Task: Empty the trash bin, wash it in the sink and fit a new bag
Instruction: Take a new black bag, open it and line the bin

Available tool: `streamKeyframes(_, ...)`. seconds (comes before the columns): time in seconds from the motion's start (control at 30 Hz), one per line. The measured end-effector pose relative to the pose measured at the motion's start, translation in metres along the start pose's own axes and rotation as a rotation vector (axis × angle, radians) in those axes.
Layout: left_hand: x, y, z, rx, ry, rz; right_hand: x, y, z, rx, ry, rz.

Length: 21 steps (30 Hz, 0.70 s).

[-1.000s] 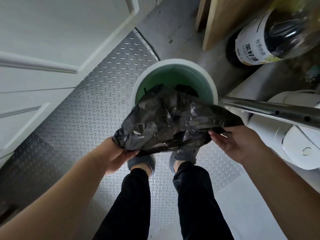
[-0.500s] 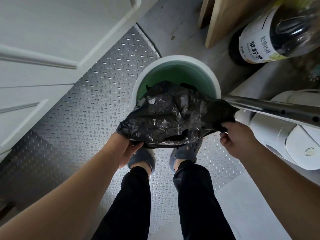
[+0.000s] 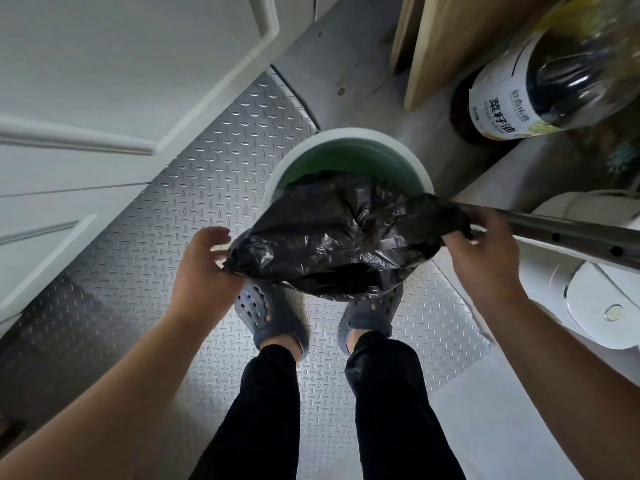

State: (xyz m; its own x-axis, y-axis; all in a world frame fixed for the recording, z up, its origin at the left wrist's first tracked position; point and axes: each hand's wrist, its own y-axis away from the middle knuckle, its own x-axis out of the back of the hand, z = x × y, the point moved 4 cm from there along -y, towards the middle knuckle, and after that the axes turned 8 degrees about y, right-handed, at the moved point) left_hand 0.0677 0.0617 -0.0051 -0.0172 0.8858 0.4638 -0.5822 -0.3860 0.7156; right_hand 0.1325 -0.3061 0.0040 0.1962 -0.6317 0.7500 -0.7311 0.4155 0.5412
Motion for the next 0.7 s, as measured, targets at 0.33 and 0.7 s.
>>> streamKeyframes(0.33,-0.001,-0.001,0.084,-0.62,0.023,-0.177,0.001,-0.009,-0.086,0.764,0.196,0.114)
streamKeyframes(0.7,0.011,-0.033,0.096,-0.332,0.403,-0.416,0.001,-0.018,-0.104,0.732,0.203,0.022)
